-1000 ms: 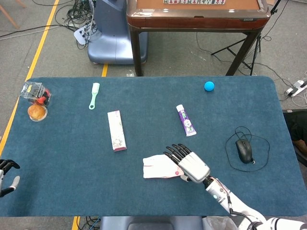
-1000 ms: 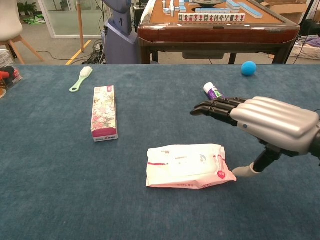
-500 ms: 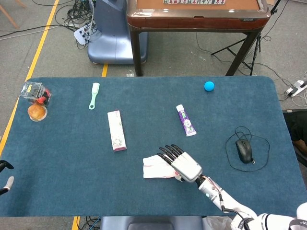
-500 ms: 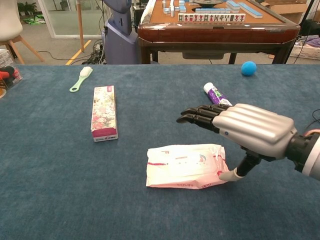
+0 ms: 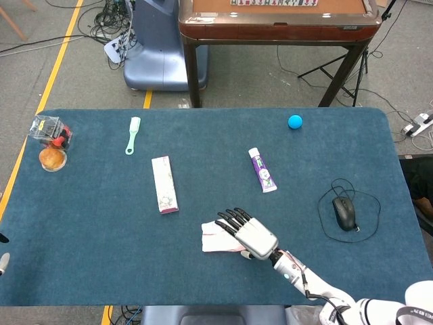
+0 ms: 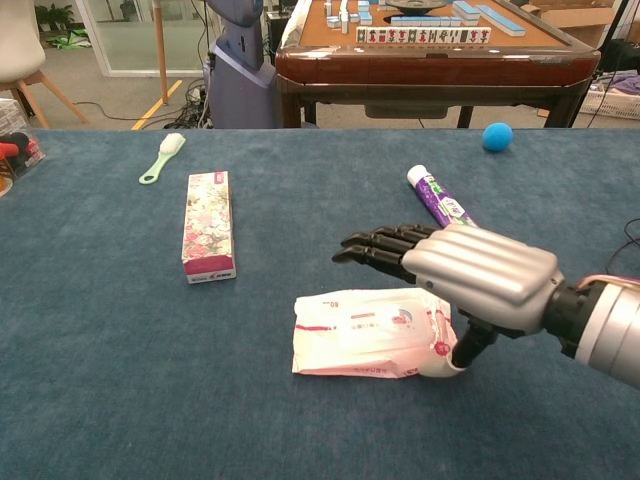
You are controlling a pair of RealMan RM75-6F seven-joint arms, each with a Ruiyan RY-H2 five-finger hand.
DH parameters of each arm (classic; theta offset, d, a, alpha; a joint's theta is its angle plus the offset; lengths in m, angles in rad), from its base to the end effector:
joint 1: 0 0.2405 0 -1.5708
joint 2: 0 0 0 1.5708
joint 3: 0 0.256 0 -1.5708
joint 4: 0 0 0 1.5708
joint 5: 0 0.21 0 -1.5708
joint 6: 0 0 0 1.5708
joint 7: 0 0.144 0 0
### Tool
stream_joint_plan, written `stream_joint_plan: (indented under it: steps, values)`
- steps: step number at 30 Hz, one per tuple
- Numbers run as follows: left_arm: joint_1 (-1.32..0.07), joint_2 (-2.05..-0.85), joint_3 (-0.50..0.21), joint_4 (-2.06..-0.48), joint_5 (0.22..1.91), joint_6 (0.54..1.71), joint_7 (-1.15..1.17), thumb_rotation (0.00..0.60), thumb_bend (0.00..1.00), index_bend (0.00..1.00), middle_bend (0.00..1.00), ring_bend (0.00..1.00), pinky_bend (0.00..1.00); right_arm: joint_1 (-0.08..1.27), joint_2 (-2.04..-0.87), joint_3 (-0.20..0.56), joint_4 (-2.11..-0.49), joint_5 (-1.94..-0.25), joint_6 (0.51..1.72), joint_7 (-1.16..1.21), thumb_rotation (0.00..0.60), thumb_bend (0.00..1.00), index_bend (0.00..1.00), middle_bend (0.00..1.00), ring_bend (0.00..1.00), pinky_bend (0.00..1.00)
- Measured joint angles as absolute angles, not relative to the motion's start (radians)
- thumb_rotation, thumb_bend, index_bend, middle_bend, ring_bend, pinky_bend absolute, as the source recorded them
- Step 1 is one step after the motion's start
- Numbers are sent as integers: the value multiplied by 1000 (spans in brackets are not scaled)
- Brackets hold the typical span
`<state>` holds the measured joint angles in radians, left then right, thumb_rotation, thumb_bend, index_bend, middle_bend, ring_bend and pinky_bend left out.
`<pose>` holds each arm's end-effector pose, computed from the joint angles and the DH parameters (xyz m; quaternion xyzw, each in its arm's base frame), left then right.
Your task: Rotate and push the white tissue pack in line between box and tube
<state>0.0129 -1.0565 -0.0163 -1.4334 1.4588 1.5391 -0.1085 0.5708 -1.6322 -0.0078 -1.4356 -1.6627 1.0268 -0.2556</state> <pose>-0.3665 0.1417 0.2077 -0.5770 -0.3725 -0.3226 0.6513 -0.1580 -0.2446 -0.0607 0.8338 -0.2629 0.3875 0.2926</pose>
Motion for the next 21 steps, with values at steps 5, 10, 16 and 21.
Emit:
stream_joint_plan:
  steps: [5,10,16,21]
  values:
    - [22,-1053,-21,-1427,1453,1548,-123,600,335,434,357,251,416,580,-1661,-9,-1414,-1659,1021,-269,600,0,0,5,0,112]
    - [29,-1053,-24,-1418,1447,1549,-142,600,335,434,357,251,416,586,-1679,-2,-1401,-1648,1022,-282,600,0,0,6,0,112]
    - [36,-1053,-30,-1406,1439,1552,-155,600,335,434,357,251,416,593,-1690,16,-1381,-1624,1022,-304,600,0,0,6,0,112]
    - [39,-1055,-31,-1402,1437,1550,-162,600,335,434,357,251,416,599,-1699,35,-1353,-1592,1017,-319,600,0,0,6,0,112]
